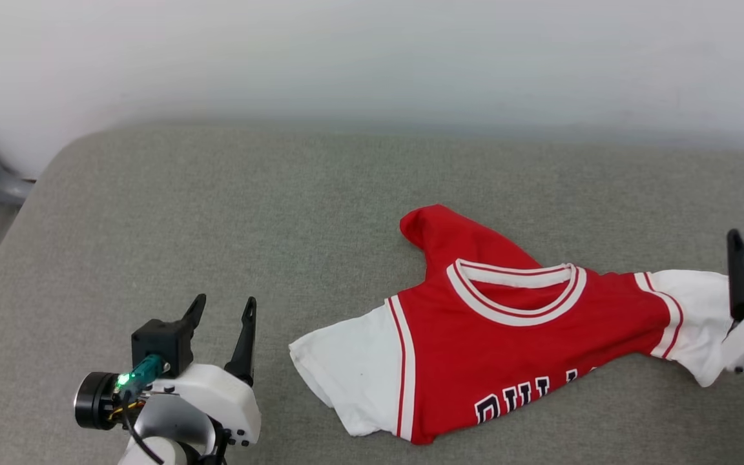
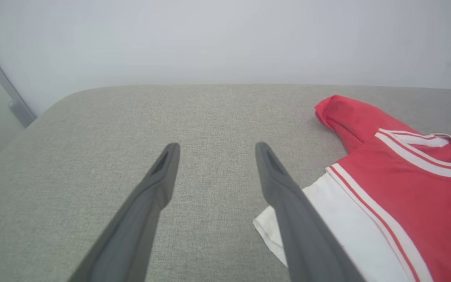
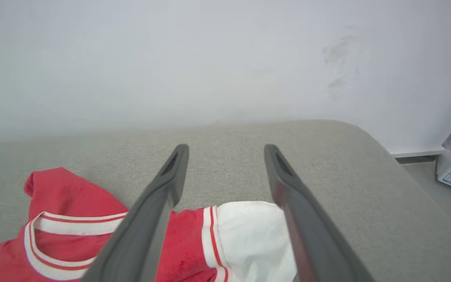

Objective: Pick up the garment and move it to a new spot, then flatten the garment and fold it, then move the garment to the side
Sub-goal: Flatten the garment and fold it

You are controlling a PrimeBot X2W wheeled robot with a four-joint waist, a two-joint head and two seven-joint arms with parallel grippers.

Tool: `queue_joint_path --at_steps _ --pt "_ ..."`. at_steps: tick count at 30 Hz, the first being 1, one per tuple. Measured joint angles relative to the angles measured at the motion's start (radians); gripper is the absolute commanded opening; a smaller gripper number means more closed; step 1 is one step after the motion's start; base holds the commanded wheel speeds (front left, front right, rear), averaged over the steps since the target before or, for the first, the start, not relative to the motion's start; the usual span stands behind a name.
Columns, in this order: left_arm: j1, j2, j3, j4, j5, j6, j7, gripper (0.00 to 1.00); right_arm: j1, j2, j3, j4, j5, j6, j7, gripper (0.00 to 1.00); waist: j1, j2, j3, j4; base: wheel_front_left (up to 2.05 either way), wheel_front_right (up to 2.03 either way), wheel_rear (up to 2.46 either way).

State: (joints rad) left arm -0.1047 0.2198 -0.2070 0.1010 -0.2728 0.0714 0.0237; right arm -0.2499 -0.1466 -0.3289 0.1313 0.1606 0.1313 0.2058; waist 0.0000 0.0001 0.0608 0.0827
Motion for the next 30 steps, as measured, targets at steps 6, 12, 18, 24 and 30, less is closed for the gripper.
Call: queue_joint_path --at_steps 6,12,18,24,30 --pt "0.027 0.0 -0.01 -0.015 0.013 -0.013 -0.126 1.0 0.14 -0.022 0.136 -0.109 0.047 0.0 -0.113 1.0 0.0 0.0 -0.044 -0.02 0.0 0.0 0.0" --pt "0.061 -0.01 -0.044 -0.014 0.031 -0.038 -0.244 1.0 0.23 -0.012 0.195 -0.142 0.087 0.0 -0.217 1.0 0.0 0.0 -0.068 -0.028 0.0 0.0 0.0" --pt "0.092 -0.026 -0.049 -0.004 0.035 -0.045 -0.275 1.0 0.277 0.003 0.239 -0.13 0.086 0.0 -0.259 1.0 -0.0001 0.0 -0.073 -0.039 0.0 0.0 0.0" --pt "0.094 -0.017 -0.046 0.014 0.036 -0.05 -0.275 1.0 0.275 0.005 0.253 -0.136 0.085 0.0 -0.267 1.0 -0.0001 0.0 -0.058 -0.059 0.0 0.0 0.0" --pt "0.042 0.021 -0.064 0.039 0.029 -0.064 -0.086 1.0 0.264 0.005 0.251 -0.151 0.076 0.0 -0.266 1.0 -0.0001 0.0 -0.008 -0.086 0.0 0.0 0.0"
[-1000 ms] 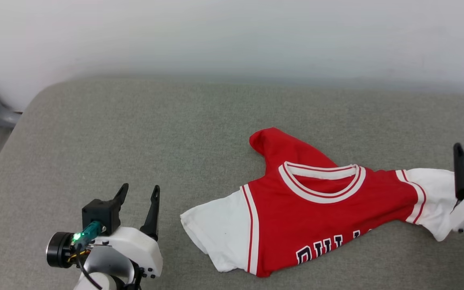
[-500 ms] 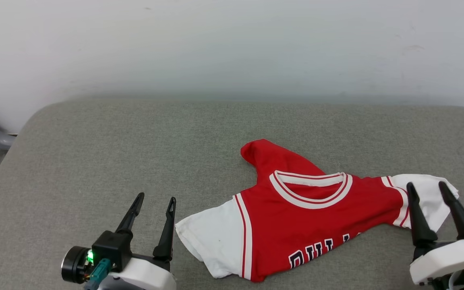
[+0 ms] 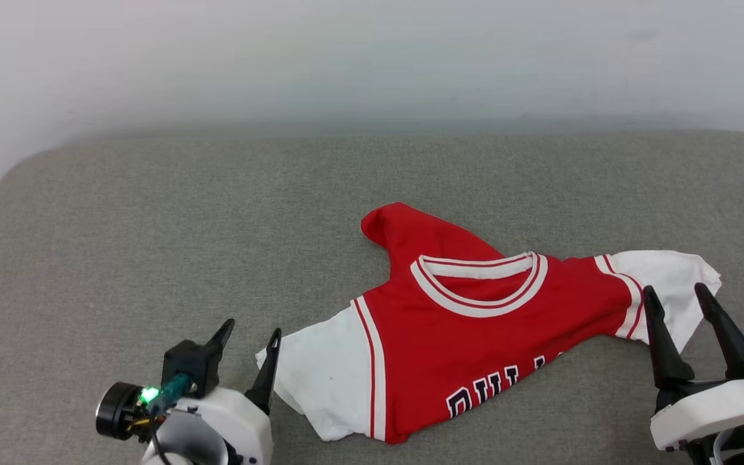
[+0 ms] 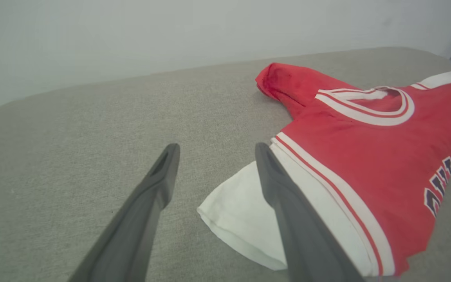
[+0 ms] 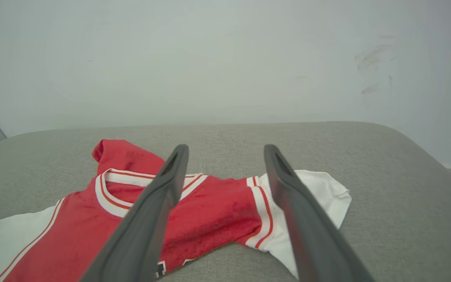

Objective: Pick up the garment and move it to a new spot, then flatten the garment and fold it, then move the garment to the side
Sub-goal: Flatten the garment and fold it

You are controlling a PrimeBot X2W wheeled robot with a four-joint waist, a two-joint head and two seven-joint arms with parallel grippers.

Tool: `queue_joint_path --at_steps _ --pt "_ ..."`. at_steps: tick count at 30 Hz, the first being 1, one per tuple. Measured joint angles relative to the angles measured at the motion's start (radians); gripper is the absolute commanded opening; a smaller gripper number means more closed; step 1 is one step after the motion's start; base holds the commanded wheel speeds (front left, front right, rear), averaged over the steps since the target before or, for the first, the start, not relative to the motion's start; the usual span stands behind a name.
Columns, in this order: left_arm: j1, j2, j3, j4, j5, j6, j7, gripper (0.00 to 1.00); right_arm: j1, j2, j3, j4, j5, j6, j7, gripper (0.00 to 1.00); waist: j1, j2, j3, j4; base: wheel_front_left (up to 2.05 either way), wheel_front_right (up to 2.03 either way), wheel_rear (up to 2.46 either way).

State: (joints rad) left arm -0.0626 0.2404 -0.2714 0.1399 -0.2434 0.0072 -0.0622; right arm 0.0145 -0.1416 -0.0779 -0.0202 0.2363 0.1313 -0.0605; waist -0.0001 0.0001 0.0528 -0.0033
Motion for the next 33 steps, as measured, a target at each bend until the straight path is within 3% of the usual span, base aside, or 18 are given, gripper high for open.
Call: queue_joint_path --at_steps 5,9,15,26,27,28,30,33 --pt "-0.044 0.047 -0.013 -0.024 -0.009 0.003 0.289 1.0 -0.013 0.003 -0.006 -0.002 -0.012 0.0 0.007 1.0 0.0 0.0 0.047 -0.026 0.0 0.0 0.0" --pt "-0.069 0.098 -0.01 -0.051 0.003 0.016 0.428 1.0 -0.023 0.011 0.005 -0.001 -0.014 0.0 0.002 1.0 0.0001 0.0 0.084 -0.048 0.0 0.0 0.0" --pt "-0.069 0.104 -0.007 -0.057 -0.035 0.009 0.512 1.0 -0.037 0.017 0.004 0.002 -0.022 0.0 -0.001 1.0 0.0001 0.0 0.132 -0.078 0.0 0.0 0.0" --pt "-0.086 0.119 -0.015 -0.026 -0.039 0.019 0.556 1.0 -0.075 0.014 -0.003 0.004 -0.024 0.0 -0.002 1.0 0.0001 0.0 0.198 -0.098 0.0 0.0 0.0" --pt "-0.087 0.119 -0.016 -0.021 -0.043 0.015 0.561 0.78 -0.075 0.012 -0.003 0.004 -0.023 0.0 -0.002 1.0 0.0 0.0 0.201 -0.097 0.0 0.0 0.0" --pt "-0.09 0.12 -0.017 -0.017 -0.044 0.01 0.564 0.78 -0.075 0.01 -0.004 0.004 -0.023 0.0 -0.002 1.0 0.0 0.0 0.203 -0.096 0.0 0.0 0.0" --pt "-0.094 0.119 -0.018 -0.011 -0.05 0.009 0.564 0.0 -0.075 0.006 -0.006 0.005 -0.023 0.0 -0.002 1.0 0.0001 0.0 0.205 -0.094 0.0 0.0 0.0" --pt "-0.1 0.116 -0.01 0.004 -0.056 0.013 0.543 0.0 -0.076 0.004 -0.008 0.01 -0.026 0.0 -0.001 1.0 0.0001 0.0 0.199 -0.088 0.0 0.0 0.0"
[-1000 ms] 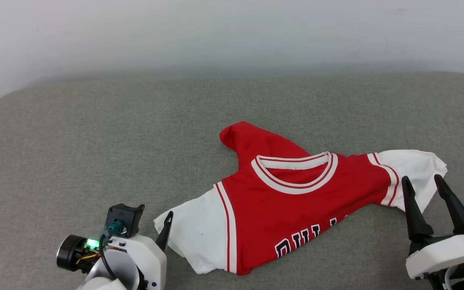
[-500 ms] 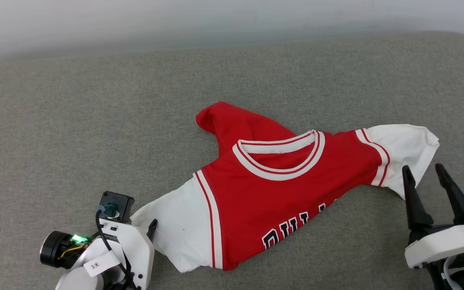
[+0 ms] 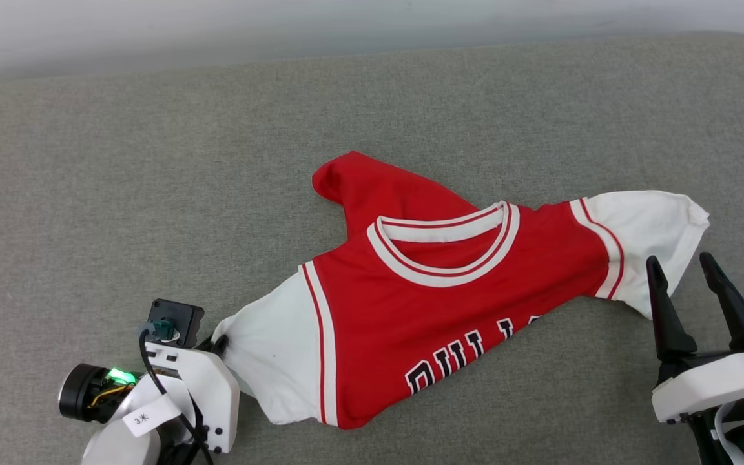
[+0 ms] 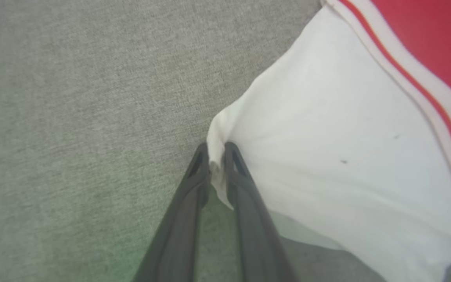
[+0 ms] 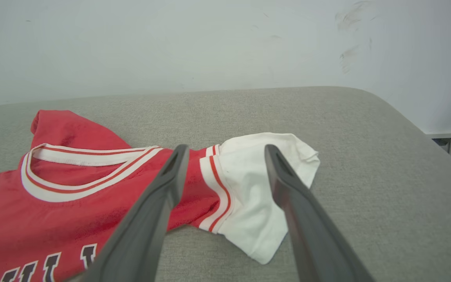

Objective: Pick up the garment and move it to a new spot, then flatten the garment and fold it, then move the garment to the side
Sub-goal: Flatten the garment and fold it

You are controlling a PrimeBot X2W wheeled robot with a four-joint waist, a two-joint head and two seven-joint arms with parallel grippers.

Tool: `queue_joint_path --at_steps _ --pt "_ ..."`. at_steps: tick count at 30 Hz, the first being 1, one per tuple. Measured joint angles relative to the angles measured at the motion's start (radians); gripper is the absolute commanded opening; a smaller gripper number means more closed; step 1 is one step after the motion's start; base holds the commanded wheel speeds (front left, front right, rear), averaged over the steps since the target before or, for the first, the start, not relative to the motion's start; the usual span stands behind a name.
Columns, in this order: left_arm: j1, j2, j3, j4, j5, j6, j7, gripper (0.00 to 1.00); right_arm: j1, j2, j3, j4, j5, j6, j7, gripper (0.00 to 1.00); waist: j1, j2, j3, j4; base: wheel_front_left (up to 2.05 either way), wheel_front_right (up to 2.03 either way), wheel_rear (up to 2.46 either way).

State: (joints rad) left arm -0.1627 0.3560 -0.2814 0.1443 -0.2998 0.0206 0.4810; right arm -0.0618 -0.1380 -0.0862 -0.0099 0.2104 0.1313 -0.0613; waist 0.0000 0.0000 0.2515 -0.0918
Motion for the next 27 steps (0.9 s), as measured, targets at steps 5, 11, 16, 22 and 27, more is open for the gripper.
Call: queue_joint_path --at_steps 5,11,16,22,27 --pt "0.002 -0.018 0.035 -0.015 -0.013 0.034 -0.08 0.0 0.0 -0.01 -0.014 0.005 -0.009 0.0 0.019 1.0 0.0 0.0 -0.027 0.015 0.0 0.0 0.0" --pt "0.004 -0.017 0.058 -0.127 -0.02 0.047 -0.137 0.0 -0.002 -0.053 -0.038 0.01 -0.037 0.0 0.138 1.0 0.0 0.0 -0.062 0.038 0.0 0.0 0.0" --pt "0.036 -0.016 0.058 -0.249 -0.038 0.049 -0.131 0.0 -0.049 -0.107 -0.067 0.025 -0.058 0.0 0.364 1.0 0.0 0.0 -0.075 0.062 0.0 0.0 0.0" --pt "0.052 -0.008 0.04 -0.379 -0.037 0.05 -0.094 0.0 -0.17 -0.181 -0.08 0.073 -0.066 0.0 0.603 1.0 0.0 0.0 -0.05 0.089 0.0 0.0 0.0" --pt "0.045 -0.007 0.02 -0.44 -0.029 0.05 -0.072 0.0 -0.254 -0.247 -0.038 0.18 -0.06 0.0 0.709 1.0 0.0 0.0 -0.009 0.118 0.0 0.0 0.0"
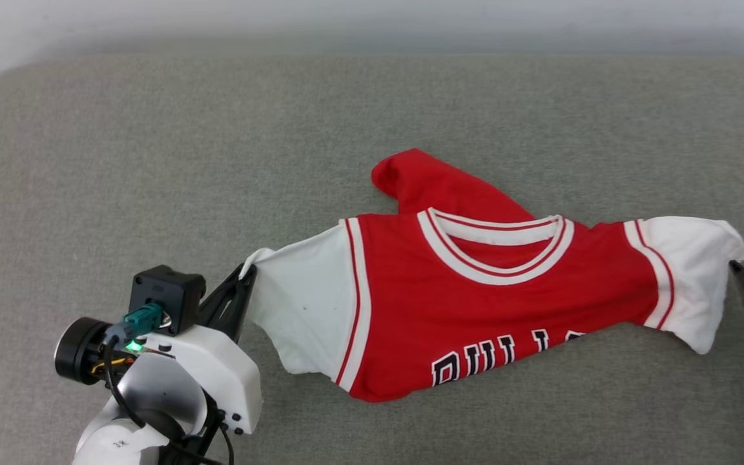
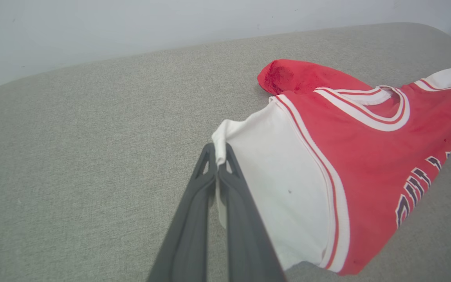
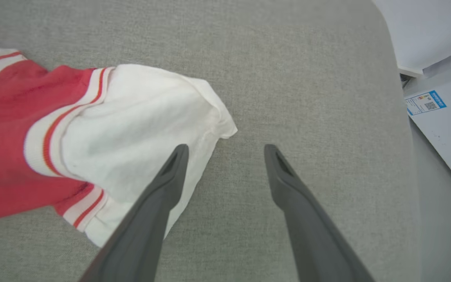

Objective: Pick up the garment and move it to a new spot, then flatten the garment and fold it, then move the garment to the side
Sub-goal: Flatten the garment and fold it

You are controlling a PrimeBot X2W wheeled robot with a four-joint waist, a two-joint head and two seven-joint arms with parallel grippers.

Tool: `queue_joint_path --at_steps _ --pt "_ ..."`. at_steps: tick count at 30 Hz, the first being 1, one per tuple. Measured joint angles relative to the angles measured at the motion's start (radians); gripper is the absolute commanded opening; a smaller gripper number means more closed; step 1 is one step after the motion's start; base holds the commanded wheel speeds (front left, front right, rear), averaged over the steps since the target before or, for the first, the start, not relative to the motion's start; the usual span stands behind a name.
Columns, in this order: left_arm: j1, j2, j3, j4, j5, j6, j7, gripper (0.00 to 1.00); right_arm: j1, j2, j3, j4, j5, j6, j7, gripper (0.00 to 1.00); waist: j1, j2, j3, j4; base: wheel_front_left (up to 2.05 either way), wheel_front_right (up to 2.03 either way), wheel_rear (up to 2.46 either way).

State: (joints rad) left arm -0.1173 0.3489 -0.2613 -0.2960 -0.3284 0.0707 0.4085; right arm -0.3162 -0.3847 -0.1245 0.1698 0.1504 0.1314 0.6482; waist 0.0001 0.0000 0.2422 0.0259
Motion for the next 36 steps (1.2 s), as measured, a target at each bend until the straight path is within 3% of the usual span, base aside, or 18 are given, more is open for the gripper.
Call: queue_joint_path --at_steps 9,19,20,21,22,23,24,36 --pt "-0.019 -0.017 -0.03 -0.007 0.0 -0.001 0.002 0.0 -0.095 -0.085 0.067 0.108 0.004 0.0 0.04 1.0 0.0001 0.0 0.064 0.063 0.0 0.0 0.0" --pt "-0.065 -0.022 -0.048 0.009 0.001 -0.011 -0.019 0.0 -0.151 -0.134 0.137 0.177 0.041 -0.001 0.1 1.0 0.0001 0.0 0.131 0.095 0.0 0.0 0.0" --pt "-0.071 -0.023 -0.05 0.011 0.001 -0.012 -0.021 0.0 -0.151 -0.136 0.138 0.184 0.045 -0.001 0.107 0.89 0.0001 0.0 0.136 0.097 0.0 0.0 0.0" --pt "-0.075 -0.026 -0.051 0.013 0.001 -0.012 -0.024 0.0 -0.151 -0.139 0.14 0.188 0.047 -0.001 0.114 0.47 0.0001 0.0 0.141 0.1 0.0 0.0 0.0" --pt "-0.077 -0.027 -0.051 0.015 0.001 -0.012 -0.026 0.0 -0.15 -0.141 0.145 0.191 0.053 -0.001 0.12 0.32 0.0 0.0 0.146 0.102 0.0 0.0 0.0" --pt "-0.079 -0.027 -0.051 0.019 0.001 -0.012 -0.028 0.0 -0.15 -0.141 0.146 0.194 0.059 -0.001 0.125 0.05 0.0 0.0 0.15 0.103 0.0 0.0 0.0" --pt "-0.081 -0.027 -0.051 0.024 0.002 -0.013 -0.03 0.0 -0.15 -0.141 0.149 0.197 0.065 -0.001 0.127 0.0 0.0 0.0 0.154 0.104 0.0 0.0 0.0" --pt "-0.095 -0.025 -0.036 0.082 -0.001 -0.009 -0.075 0.0 -0.149 -0.116 0.103 0.227 0.072 0.0 0.004 0.0 0.0001 0.0 0.098 0.086 0.0 0.0 0.0"
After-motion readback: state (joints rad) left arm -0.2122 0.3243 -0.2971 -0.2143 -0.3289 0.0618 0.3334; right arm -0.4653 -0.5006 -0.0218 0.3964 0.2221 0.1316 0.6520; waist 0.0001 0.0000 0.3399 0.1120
